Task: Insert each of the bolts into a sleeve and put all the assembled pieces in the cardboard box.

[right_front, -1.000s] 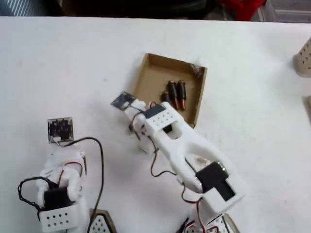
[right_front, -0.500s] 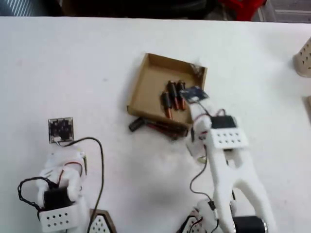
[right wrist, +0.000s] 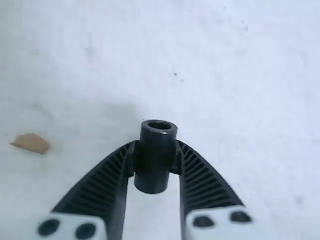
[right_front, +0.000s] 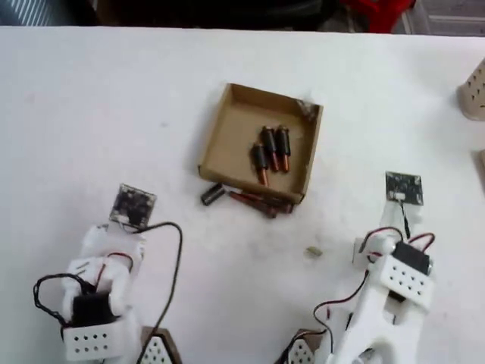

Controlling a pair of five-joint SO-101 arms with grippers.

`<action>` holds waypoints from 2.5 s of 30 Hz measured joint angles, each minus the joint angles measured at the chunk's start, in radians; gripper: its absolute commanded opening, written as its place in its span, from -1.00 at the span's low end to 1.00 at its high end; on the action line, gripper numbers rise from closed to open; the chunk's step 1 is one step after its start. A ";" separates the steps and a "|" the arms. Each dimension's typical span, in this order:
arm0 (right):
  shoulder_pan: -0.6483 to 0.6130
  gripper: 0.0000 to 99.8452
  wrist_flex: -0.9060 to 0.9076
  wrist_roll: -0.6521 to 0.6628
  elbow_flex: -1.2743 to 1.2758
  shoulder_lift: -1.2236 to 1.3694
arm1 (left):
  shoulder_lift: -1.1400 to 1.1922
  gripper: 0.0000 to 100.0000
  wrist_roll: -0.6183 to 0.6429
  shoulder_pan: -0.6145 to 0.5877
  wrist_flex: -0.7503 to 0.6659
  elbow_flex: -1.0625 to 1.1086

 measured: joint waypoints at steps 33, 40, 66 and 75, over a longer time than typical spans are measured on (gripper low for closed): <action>0.074 -0.97 -0.126 0.005 0.091 -0.008 | 1.298 -0.84 -0.242 0.862 -0.224 -0.827; 0.074 -0.97 -0.138 0.005 0.095 -0.008 | 1.671 -0.79 -0.364 0.862 -0.172 -1.065; 0.074 -0.97 -0.141 0.005 0.095 -0.008 | 2.211 -0.59 -0.443 0.818 -0.037 -1.570; 0.074 -0.97 -0.141 0.005 0.095 -0.008 | 2.260 -0.74 -0.443 0.864 0.118 -1.663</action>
